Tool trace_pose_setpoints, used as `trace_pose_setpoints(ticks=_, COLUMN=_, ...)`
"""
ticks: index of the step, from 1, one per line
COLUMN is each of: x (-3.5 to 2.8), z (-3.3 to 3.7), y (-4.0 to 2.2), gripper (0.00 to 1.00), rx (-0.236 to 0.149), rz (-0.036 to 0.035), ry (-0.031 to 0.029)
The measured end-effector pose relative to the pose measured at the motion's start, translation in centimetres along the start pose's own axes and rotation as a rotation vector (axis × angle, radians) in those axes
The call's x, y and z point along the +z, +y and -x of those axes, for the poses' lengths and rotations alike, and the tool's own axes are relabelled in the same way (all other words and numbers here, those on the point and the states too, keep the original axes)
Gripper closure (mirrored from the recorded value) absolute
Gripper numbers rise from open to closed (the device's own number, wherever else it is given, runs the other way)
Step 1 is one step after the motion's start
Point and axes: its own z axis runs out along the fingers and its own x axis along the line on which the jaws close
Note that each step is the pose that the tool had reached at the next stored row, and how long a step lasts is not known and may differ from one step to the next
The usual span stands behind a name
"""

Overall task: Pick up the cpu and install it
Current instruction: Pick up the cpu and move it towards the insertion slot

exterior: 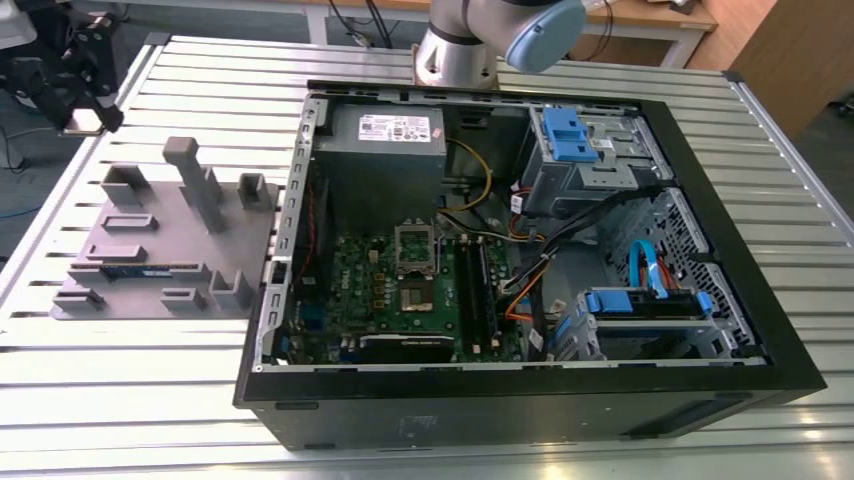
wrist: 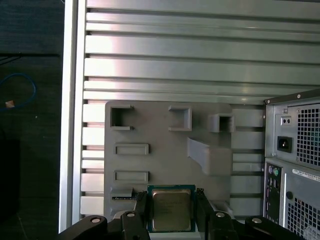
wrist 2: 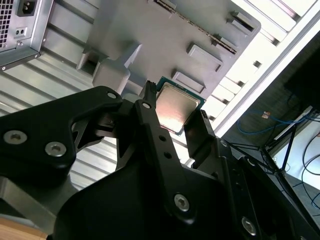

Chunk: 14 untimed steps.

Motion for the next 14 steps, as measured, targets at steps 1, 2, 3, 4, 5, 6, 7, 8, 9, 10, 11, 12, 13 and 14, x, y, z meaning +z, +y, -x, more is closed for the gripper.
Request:
trace_pose_setpoints(ticks=1, x=0.01, z=0.06, y=0.00, gripper=0.53, rx=0.000, rz=0.0001, ry=-0.0001)
trace_pose_setpoints(ticks=2, x=0.01, z=0.13, y=0.00, gripper=0.53, rx=0.000, rz=0.0001, ry=-0.0001)
trace_pose_setpoints(ticks=3, x=0.01, z=0.19, y=0.00, gripper=0.53, rx=0.000, rz=0.0000, ry=0.0000)
trace_pose_setpoints(ticks=4, x=0.01, z=0.27, y=0.00, gripper=0.53, rx=0.000, rz=0.0000, ry=0.0000)
trace_pose_setpoints(ticks=5, x=0.02, z=0.34, y=0.00, gripper=0.53, rx=0.000, rz=0.0000, ry=0.0000)
trace_pose_setpoints(ticks=6, x=0.02, z=0.42, y=0.00, gripper=0.53, rx=0.000, rz=0.0000, ry=0.0000)
trace_pose_setpoints(ticks=7, x=0.02, z=0.50, y=-0.01, gripper=0.53, rx=0.000, rz=0.0000, ry=0.0001)
trace_pose_setpoints(ticks=8, x=0.03, z=0.57, y=-0.01, gripper=0.53, rx=0.000, rz=0.0001, ry=-0.0001)
trace_pose_setpoints(ticks=9, x=0.03, z=0.65, y=-0.01, gripper=0.53, rx=0.000, rz=0.0000, ry=-0.0001)
trace_pose_setpoints(ticks=10, x=0.03, z=0.74, y=-0.01, gripper=0.53, rx=0.000, rz=0.0001, ry=0.0000)
trace_pose_setpoints(ticks=11, x=0.04, z=0.82, y=-0.01, gripper=0.53, rx=0.000, rz=0.0000, ry=-0.0001)
trace_pose_setpoints(ticks=12, x=0.04, z=0.90, y=-0.01, gripper=0.53, rx=0.000, rz=0.0000, ry=0.0000)
trace_pose_setpoints(ticks=13, x=0.04, z=0.98, y=-0.01, gripper=0.53, rx=0.000, rz=0.0000, ry=0.0000)
trace_pose_setpoints(ticks=14, x=0.05, z=1.06, y=-0.01, gripper=0.53, rx=0.000, rz=0.0000, ry=0.0000)
